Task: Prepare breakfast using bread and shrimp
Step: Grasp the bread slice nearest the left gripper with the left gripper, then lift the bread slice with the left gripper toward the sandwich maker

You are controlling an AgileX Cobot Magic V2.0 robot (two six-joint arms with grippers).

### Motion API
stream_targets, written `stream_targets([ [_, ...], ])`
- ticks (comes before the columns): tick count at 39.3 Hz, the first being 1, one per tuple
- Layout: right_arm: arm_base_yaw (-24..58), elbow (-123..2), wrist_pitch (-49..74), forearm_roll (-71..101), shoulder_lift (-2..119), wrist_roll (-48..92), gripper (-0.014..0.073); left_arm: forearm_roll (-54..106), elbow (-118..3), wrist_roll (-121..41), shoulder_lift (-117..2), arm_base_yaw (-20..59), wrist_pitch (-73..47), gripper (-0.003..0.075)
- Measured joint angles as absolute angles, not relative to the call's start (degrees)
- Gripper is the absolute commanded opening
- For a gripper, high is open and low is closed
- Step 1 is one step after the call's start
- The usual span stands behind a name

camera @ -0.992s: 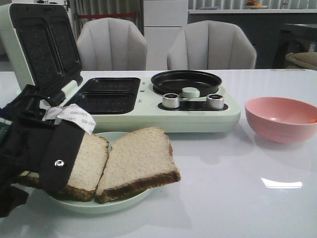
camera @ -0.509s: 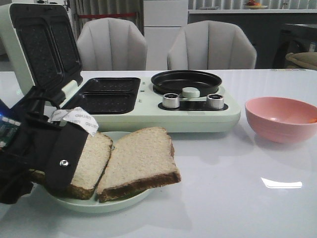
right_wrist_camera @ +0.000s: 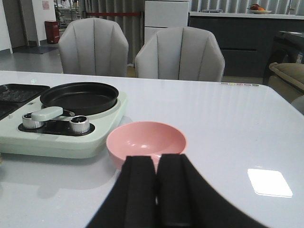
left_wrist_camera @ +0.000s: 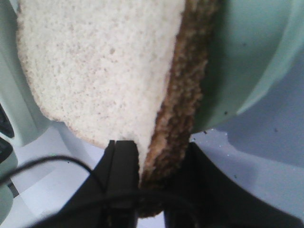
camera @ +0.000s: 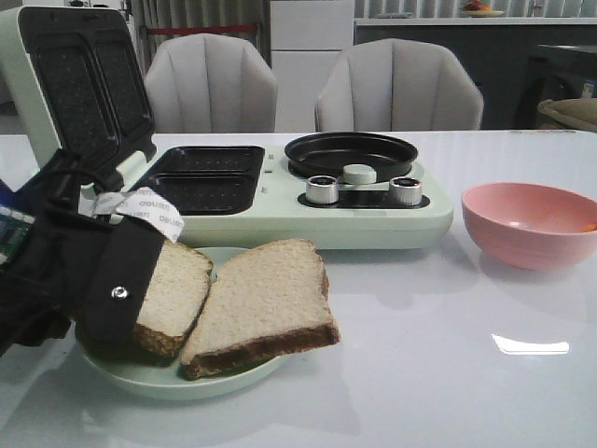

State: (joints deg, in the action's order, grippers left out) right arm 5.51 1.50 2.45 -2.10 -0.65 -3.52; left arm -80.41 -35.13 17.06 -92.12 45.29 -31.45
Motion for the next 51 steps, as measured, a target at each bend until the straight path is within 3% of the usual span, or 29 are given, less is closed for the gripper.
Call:
stream_targets([
  [31, 5.5, 1.5, 2.4, -2.1, -0.6, -3.5, 0.0146, -76.7, -36.0, 17.1, -74.2, 51.8, -38.3, 0.0153],
  [51, 5.5, 1.5, 2.4, -2.1, -0.6, -3.5, 0.0146, -80.6, -53.0, 17.1, -76.2, 45.2, -35.2, 0.0153],
])
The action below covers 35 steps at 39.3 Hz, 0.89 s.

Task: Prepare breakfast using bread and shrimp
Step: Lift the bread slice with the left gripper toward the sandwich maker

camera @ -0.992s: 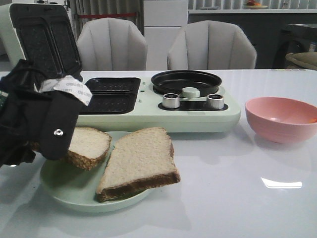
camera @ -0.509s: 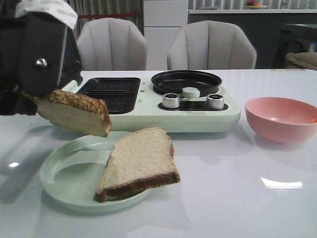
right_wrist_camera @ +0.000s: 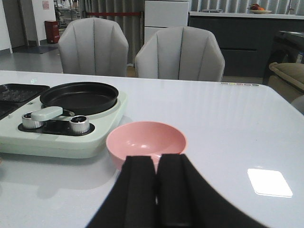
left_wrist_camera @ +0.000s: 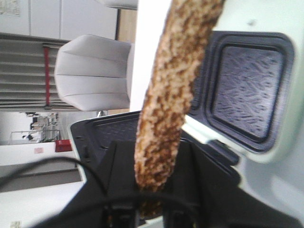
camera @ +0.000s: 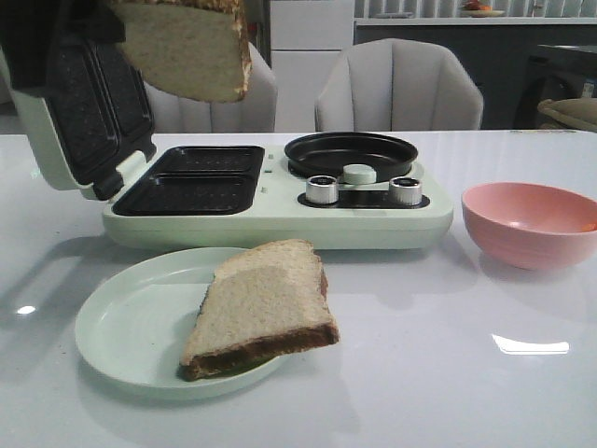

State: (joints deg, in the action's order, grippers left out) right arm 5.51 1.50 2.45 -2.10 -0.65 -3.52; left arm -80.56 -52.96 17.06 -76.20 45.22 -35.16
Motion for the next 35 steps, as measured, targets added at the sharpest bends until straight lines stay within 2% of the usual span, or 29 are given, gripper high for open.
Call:
stream_targets([
  [23, 5.5, 1.5, 2.4, -2.1, -0.6, -3.5, 0.0146, -81.0, -71.9, 17.2, -93.9, 38.2, -34.5, 0.0153],
  [35, 5.5, 1.5, 2.4, -2.1, -0.6, -3.5, 0.0146, -81.9, -77.0, 17.2, -101.8, 32.4, -28.2, 0.0153],
])
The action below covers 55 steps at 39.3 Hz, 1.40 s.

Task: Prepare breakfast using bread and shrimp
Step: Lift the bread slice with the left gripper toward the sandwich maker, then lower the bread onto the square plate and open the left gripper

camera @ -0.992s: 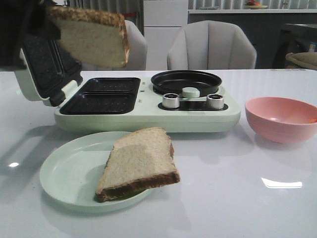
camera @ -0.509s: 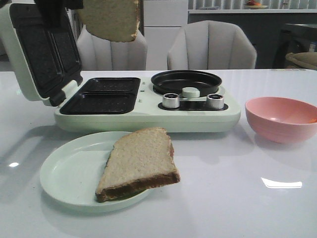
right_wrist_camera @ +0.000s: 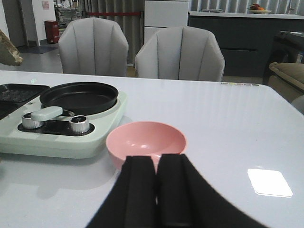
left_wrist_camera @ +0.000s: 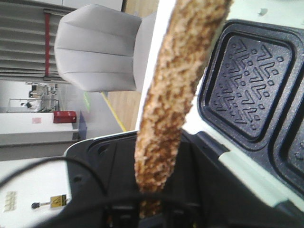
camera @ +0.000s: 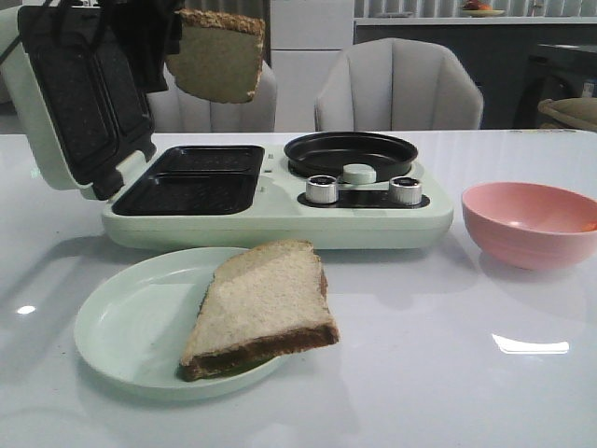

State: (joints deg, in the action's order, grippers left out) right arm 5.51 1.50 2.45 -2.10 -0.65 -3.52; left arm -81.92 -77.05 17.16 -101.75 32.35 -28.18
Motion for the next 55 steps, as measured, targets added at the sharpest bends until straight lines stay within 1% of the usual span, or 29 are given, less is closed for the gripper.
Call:
stream_targets([
  [5, 5.5, 1.5, 2.4, -2.1, -0.6, -3.5, 0.0146, -82.4, -78.6, 17.2, -103.6, 30.0, -23.2, 0.0153],
  [18, 5.5, 1.5, 2.4, -2.1, -0.6, -3.5, 0.0146, -83.3, -86.1, 17.2, -111.3, 25.7, -20.0, 0.0153],
  [28, 5.5, 1.5, 2.4, -2.1, -0.6, -3.5, 0.0146, -84.3, -87.1, 17.2, -115.8, 23.6, -15.3, 0.0156],
  [45, 5.5, 1.5, 2.4, -2.1, -0.6, -3.5, 0.0146, -84.5, -87.3, 17.2, -120.7, 22.3, -15.3, 0.0156],
  [55, 5.5, 1.5, 2.4, -2.1, -0.6, -3.5, 0.0146, -83.6, -86.3, 17.2, -120.9, 22.2, -15.7, 0.0156],
])
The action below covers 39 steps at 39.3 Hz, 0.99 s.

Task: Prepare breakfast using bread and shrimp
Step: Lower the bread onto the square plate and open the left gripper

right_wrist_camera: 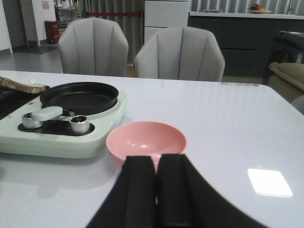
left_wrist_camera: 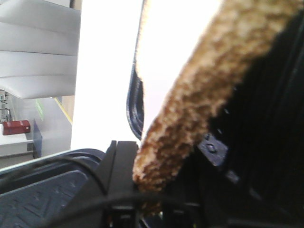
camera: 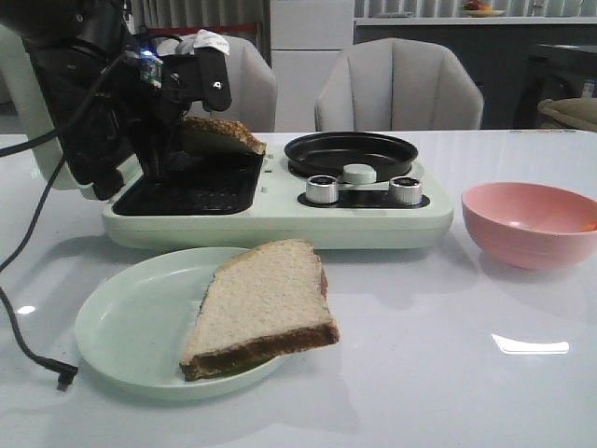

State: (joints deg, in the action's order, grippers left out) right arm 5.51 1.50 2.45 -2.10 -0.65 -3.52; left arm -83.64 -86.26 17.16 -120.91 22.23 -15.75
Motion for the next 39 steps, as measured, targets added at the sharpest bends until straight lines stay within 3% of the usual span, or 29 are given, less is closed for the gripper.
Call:
stream_targets([
  [13, 5.5, 1.5, 2.4, -2.1, -0.6, -3.5, 0.0146, -82.8, -84.5, 17.2, -120.9, 21.9, -16.2, 0.0183],
  [17, 5.5, 1.5, 2.4, -2.1, -0.6, -3.5, 0.0146, -82.8, -84.5, 17.2, -120.9, 21.9, -16.2, 0.0276],
  [26, 5.5, 1.5, 2.4, -2.1, -0.6, -3.5, 0.0146, -82.8, -84.4, 17.2, -120.9, 21.7, -16.4, 0.0599],
  [28, 5.5, 1.5, 2.4, -2.1, -0.6, -3.5, 0.0146, -82.8, -84.7, 17.2, -120.9, 21.7, -16.7, 0.0629],
  [39, 5.5, 1.5, 2.4, -2.1, -0.6, -3.5, 0.0146, -82.3, -84.9, 17.2, -119.8, 22.6, -18.2, 0.0624],
])
